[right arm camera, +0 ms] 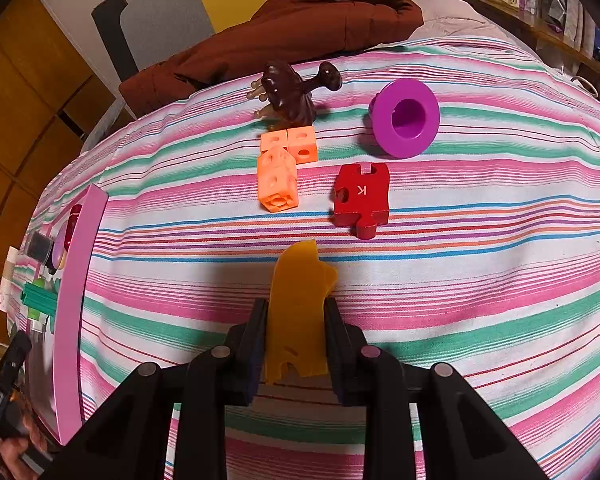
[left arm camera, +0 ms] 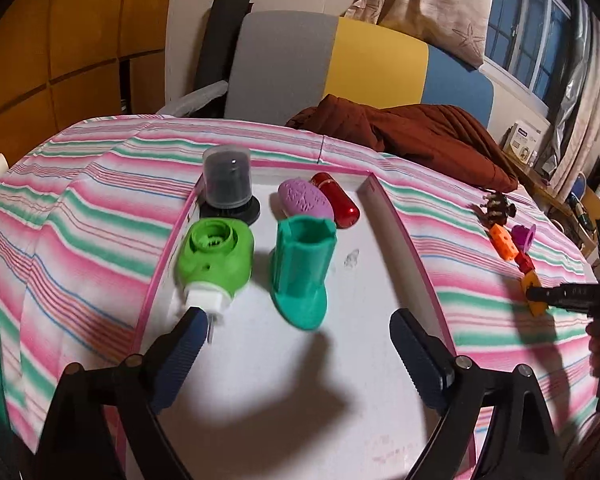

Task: Organize rigid objects
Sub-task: 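Set the teal holder on the tray and open the left gripper while the right carries the yellow piece, then lower the yellow puzzle piece onto the tray beside the teal holder and open the right gripper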

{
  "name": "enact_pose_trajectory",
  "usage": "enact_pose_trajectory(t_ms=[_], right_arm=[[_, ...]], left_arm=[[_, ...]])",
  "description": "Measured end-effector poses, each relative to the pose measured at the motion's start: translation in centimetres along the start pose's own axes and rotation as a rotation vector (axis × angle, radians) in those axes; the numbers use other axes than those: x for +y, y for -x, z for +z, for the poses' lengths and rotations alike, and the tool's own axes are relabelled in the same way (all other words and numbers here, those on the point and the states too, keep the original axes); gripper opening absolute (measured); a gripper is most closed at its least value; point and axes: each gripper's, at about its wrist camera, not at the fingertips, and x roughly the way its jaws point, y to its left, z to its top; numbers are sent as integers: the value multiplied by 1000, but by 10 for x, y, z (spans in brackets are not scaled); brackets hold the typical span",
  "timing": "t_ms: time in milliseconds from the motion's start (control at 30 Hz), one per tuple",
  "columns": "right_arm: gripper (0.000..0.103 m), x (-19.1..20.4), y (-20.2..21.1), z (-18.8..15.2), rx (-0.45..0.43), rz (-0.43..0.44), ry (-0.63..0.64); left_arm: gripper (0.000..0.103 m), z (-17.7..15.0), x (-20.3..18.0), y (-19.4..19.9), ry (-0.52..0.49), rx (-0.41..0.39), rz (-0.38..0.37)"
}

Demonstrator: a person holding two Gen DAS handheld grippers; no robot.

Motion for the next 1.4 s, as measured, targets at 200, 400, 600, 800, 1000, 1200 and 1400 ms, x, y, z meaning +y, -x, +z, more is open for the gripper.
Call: enact_pose_trajectory(t_ms=[200,400,600,800,1000,1200,1400], right_arm=[[26,11,7,0,-35,35,32],[26,38,12,-7,-55,110,82],[26,77,15,-15,-74,169,152],[26,133,17,-21,-72,241,229],[26,202,7,-14,-50,282,332],[26,250,-24,-10,3,239,382],[26,266,-43,-6,3,208,396]], left_arm=[[97,-11,-5,11,-39,-21,10],[99,-16,-11,14,-75,-25,11],[100,-19,-8,12,-74,-14,28],[101,-22,-6,16,-88,-16,35],[101,-25,2,26,-88,-36,30],[102,-27,11,34,-73,-50,32],[102,-27,20,35,-43,-49,34]])
